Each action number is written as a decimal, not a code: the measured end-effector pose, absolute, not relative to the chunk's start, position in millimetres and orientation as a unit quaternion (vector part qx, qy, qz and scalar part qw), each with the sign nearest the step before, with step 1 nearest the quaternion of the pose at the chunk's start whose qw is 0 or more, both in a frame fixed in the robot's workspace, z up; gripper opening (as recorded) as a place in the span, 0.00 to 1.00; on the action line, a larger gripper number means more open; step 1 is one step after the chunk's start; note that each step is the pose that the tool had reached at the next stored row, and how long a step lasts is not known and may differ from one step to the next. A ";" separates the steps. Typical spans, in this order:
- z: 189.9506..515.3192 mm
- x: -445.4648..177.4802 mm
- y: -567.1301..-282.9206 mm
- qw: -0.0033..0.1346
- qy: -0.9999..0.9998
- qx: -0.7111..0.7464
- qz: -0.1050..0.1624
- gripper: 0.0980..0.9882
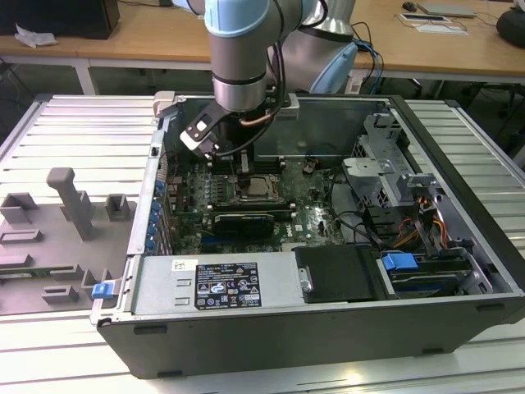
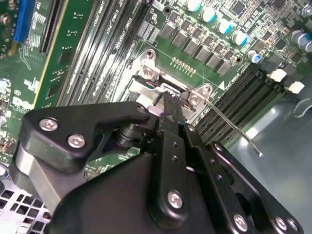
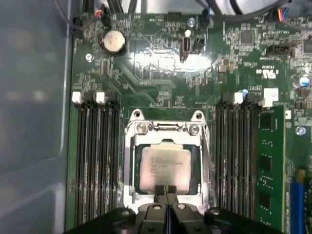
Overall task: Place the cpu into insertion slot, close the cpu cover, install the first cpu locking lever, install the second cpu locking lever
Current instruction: 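Close the cpu cover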
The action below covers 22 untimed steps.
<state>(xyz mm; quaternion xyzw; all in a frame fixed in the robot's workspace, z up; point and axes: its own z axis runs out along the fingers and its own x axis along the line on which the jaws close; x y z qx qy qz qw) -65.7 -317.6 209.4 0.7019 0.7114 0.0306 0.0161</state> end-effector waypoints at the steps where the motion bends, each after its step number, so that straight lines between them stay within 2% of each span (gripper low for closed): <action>1: 208.3 -65.7 -317.6 0.016 0.711 0.702 0.031 0.01; 8: 210.9 -63.5 -317.3 0.015 0.711 0.702 0.031 0.01; 13: 209.8 -56.3 -316.7 0.000 0.710 0.702 0.047 0.01; 17: 205.9 -55.1 -316.7 -0.001 0.710 0.702 0.047 0.01; 20: 205.4 -55.0 -316.9 0.003 0.711 0.702 0.040 0.01; 22: 205.3 -55.0 -317.1 0.014 0.711 0.702 0.028 0.01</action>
